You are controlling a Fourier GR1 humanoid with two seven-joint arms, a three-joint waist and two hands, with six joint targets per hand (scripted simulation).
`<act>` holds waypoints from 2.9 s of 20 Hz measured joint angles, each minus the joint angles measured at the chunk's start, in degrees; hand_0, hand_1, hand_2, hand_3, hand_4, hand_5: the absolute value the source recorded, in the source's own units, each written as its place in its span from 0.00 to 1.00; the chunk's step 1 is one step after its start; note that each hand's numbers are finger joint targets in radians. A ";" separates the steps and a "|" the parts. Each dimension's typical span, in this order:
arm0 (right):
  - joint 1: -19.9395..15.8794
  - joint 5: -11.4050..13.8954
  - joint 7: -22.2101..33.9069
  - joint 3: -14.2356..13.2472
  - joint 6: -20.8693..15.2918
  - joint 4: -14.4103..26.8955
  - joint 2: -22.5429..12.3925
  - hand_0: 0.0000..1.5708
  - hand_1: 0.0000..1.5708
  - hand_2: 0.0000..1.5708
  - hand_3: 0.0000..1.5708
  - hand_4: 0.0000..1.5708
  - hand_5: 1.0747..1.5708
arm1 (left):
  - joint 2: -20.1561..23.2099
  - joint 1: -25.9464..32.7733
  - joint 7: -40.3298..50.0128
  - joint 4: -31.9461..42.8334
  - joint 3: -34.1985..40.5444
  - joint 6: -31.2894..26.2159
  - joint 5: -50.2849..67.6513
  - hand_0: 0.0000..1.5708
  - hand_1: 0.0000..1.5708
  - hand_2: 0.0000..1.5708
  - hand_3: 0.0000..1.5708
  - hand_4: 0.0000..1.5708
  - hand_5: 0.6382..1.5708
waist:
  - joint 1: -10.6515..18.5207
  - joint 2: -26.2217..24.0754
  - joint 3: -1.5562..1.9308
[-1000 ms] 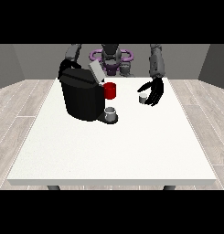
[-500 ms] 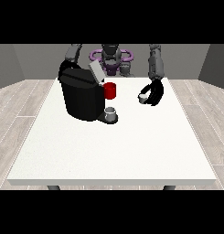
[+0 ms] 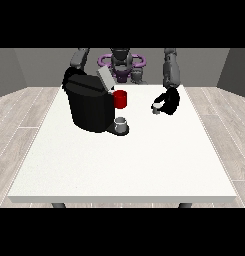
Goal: Insert the coffee pod into the coffee machine and close the lid
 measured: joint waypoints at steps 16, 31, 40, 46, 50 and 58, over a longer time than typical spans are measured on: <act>-1.89 -0.18 -0.33 -0.70 -0.51 6.92 0.56 0.00 0.00 0.00 0.00 0.26 1.00 | 1.34 -12.33 0.33 -6.26 -0.11 -14.30 1.09 0.80 0.80 0.85 0.82 0.34 1.00 | 0.83 -4.53 -0.02; -4.26 -0.83 -1.23 1.96 0.94 4.33 1.20 0.00 0.00 0.00 0.00 0.31 1.00 | 4.41 -23.65 6.47 -6.57 4.83 -17.22 1.78 0.79 0.79 0.80 0.76 0.30 1.00 | -4.38 -1.49 -0.01; -6.99 0.28 1.78 2.14 -0.34 2.10 0.47 0.00 0.00 0.00 0.00 0.35 1.00 | 5.13 -28.93 8.86 -5.38 5.73 -18.07 1.14 0.82 0.82 0.83 0.78 0.32 1.00 | -7.11 0.65 -0.03; -7.08 0.77 2.05 2.47 -0.75 -0.01 0.35 0.00 0.00 0.00 0.00 0.31 1.00 | 6.01 -30.46 8.49 -4.33 6.34 -17.55 0.57 0.84 0.84 0.85 0.78 0.31 1.00 | -8.73 2.32 -0.02; -7.25 0.48 1.35 1.29 -0.94 0.54 -0.21 0.00 0.00 0.00 0.00 0.31 1.00 | 5.59 -31.00 8.59 -4.20 6.24 -17.98 0.37 0.84 0.84 0.85 0.79 0.32 1.00 | -8.10 2.93 -0.02; -6.41 0.16 0.47 0.93 -0.80 0.53 -0.15 0.00 0.00 0.00 0.00 0.32 1.00 | 4.70 -31.71 8.44 -3.76 5.83 -17.94 -0.53 0.75 0.75 0.80 0.75 0.31 1.00 | -8.26 3.63 -0.02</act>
